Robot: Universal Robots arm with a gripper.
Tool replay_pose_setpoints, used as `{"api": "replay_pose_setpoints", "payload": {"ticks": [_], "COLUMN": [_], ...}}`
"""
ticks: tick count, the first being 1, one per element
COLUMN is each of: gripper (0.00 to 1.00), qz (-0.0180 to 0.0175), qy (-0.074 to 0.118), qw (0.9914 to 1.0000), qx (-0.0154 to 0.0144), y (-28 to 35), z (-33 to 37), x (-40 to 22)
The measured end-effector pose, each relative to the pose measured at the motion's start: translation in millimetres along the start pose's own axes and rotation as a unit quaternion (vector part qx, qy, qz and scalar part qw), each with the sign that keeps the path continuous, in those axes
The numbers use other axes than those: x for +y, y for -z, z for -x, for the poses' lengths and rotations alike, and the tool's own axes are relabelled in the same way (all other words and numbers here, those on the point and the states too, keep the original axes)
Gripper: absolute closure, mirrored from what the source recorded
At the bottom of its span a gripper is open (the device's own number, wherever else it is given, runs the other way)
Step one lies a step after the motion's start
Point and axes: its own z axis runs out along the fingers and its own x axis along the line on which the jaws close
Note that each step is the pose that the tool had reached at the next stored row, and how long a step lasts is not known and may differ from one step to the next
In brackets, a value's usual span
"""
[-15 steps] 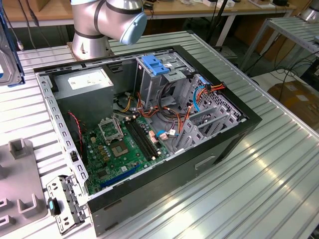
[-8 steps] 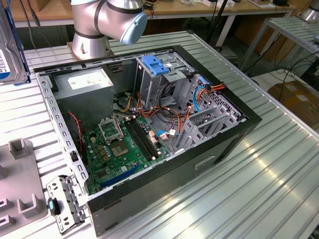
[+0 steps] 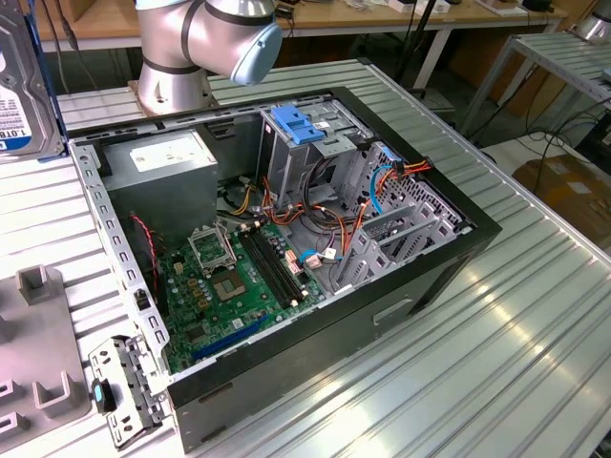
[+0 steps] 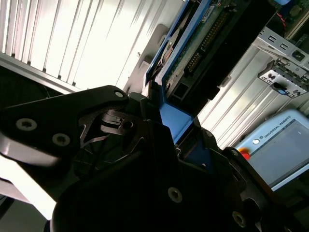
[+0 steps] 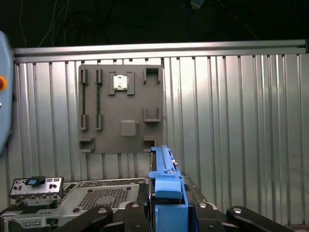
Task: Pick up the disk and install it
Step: 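Pick up the disk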
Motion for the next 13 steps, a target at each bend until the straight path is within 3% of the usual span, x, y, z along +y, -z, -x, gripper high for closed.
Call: {"api": "replay_pose_setpoints", "payload": {"ticks": [13], "gripper": [0.63], "qz": [0.0], "qy": [0.0], "qw": [1.0], "qx": [0.0], "y": [0.0], "z": [0.9], "x": [-17.1]}}
